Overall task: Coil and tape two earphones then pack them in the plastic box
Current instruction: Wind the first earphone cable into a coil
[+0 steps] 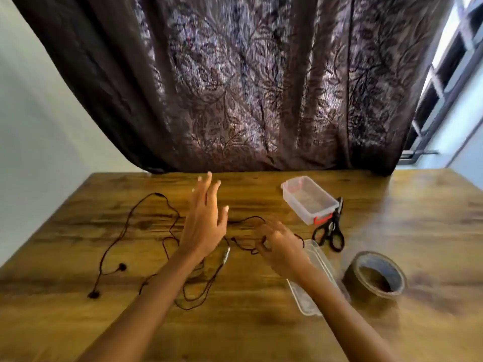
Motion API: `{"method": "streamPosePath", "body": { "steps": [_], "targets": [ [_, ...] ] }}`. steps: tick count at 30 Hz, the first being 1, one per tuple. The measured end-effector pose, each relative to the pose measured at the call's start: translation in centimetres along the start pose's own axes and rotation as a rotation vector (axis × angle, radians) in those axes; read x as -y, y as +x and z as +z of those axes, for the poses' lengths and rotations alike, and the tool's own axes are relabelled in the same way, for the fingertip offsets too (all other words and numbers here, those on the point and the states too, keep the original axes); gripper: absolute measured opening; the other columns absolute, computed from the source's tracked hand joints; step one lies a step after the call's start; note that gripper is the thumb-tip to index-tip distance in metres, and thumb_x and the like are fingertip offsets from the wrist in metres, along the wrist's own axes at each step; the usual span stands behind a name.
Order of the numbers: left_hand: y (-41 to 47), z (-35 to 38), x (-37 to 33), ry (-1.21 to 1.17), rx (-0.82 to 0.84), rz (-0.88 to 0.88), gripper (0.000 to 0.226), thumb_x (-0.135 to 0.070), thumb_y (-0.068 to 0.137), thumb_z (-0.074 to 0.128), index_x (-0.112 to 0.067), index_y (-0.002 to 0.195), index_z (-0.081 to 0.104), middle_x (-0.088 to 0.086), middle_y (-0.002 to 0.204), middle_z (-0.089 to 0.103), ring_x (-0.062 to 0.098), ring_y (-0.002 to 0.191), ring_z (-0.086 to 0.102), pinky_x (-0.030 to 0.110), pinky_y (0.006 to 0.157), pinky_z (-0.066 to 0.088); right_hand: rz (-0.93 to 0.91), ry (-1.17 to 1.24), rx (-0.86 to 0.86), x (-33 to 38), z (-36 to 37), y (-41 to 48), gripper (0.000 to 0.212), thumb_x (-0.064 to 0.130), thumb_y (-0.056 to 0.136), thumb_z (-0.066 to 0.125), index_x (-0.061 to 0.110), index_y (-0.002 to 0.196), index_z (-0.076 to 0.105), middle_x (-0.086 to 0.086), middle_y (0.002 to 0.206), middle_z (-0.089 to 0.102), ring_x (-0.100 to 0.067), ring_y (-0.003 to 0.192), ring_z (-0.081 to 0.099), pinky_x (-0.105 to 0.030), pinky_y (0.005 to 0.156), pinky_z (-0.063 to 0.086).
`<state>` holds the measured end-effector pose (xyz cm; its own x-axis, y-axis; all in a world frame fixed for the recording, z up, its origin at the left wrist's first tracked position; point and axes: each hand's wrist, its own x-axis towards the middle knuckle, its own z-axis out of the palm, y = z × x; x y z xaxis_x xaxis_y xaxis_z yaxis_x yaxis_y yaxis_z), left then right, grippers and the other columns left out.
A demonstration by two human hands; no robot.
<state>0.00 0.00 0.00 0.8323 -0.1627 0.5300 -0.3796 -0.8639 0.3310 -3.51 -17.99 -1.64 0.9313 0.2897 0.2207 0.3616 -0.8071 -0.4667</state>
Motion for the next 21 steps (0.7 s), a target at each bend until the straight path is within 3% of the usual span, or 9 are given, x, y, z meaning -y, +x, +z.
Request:
{"method": "streamPosePath", "body": {
  "steps": [4,7,9,11,21],
  "targets": [
    [-1.1,1.1,1.4,-0.061,0.085,-0.077,0.050,-0.018,0.090,0.055,-0.005,0.136,0.038,0.013,0.151,0.027,0.028,0.142,0.019,0.049,0.113,0.029,0.088,-0.091,0.151,0.2,2.4,0.7,0.037,0.028,0.090,0.052,0.016,0.125,0.053,-0.004,0.132,0.052,-0.022,0.126,0.040,-0.034,0.102,0.034],
    [-1.5,1.7,2.0,-0.124,0.166,-0.126,0.046,-0.019,0.093,0.050,-0.007,0.136,0.039,0.008,0.152,0.026,0.021,0.144,0.013,0.042,0.117,0.019,0.116,-0.265,0.232,0.4,3.8,1.9,0.040,0.033,0.094,0.046,0.015,0.130,0.049,-0.006,0.134,0.049,-0.023,0.129,0.036,-0.036,0.105,0.027],
    [-1.6,1.9,2.3,-0.146,0.187,-0.140,0.044,-0.019,0.094,0.048,-0.009,0.136,0.038,0.005,0.153,0.026,0.018,0.144,0.011,0.034,0.118,0.013,0.119,-0.330,0.234,0.5,4.5,2.6,0.037,0.034,0.094,0.044,0.015,0.126,0.053,-0.007,0.131,0.052,-0.024,0.126,0.039,-0.037,0.103,0.028],
    [-1.8,2.1,2.5,-0.158,0.201,-0.156,0.043,-0.020,0.094,0.047,-0.011,0.136,0.039,0.004,0.152,0.028,0.017,0.144,0.012,0.034,0.118,0.014,0.139,-0.382,0.259,0.6,5.4,3.4,0.032,0.033,0.095,0.044,0.014,0.116,0.060,-0.009,0.125,0.055,-0.026,0.122,0.043,-0.039,0.101,0.030],
    [-2.2,2.9,3.4,-0.189,0.307,-0.174,0.038,-0.019,0.095,0.046,-0.013,0.132,0.044,0.001,0.151,0.031,0.015,0.144,0.015,0.031,0.117,0.015,0.228,-0.366,0.138,0.1,8.7,4.8,0.022,0.021,0.090,0.051,0.015,0.106,0.066,-0.007,0.125,0.056,-0.024,0.122,0.043,-0.042,0.102,0.028]
  ]
}}
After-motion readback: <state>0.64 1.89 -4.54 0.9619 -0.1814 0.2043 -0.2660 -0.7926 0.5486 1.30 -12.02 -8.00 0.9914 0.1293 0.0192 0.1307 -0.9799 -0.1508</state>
